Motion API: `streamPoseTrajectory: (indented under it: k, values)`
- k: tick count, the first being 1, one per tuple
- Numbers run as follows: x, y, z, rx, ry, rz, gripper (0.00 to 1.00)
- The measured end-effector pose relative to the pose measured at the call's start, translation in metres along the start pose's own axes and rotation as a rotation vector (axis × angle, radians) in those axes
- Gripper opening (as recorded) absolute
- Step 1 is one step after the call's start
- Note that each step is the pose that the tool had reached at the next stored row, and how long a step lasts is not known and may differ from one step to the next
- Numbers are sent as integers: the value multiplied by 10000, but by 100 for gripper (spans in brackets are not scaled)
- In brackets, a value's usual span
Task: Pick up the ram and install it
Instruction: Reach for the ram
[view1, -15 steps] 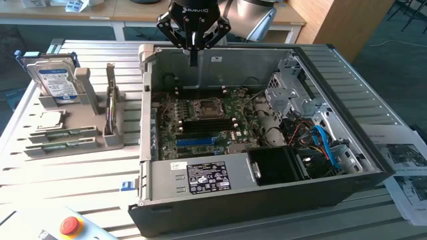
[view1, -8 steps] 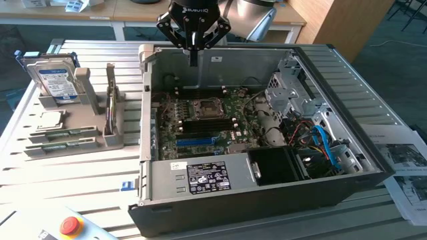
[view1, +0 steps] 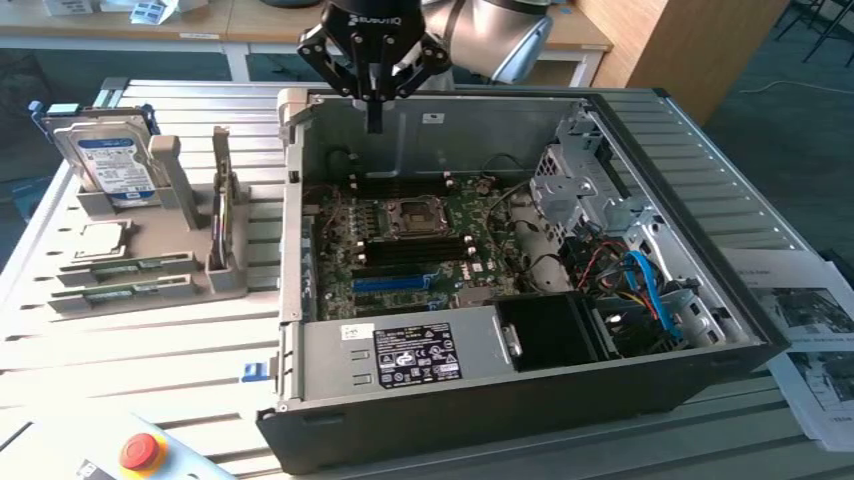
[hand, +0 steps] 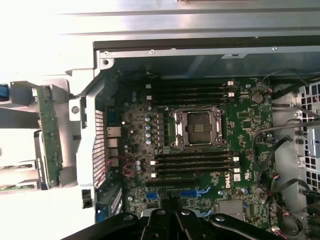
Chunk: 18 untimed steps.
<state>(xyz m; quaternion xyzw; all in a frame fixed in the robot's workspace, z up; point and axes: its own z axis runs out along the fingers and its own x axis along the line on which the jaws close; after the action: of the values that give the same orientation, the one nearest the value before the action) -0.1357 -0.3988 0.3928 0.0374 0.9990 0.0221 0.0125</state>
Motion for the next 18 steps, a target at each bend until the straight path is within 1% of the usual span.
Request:
streamPoseTrajectory:
  k: [13,18]
  values:
    - [458,-33,-9,-1,1,1,10]
    - [653,-48,-14,0,1,1,10]
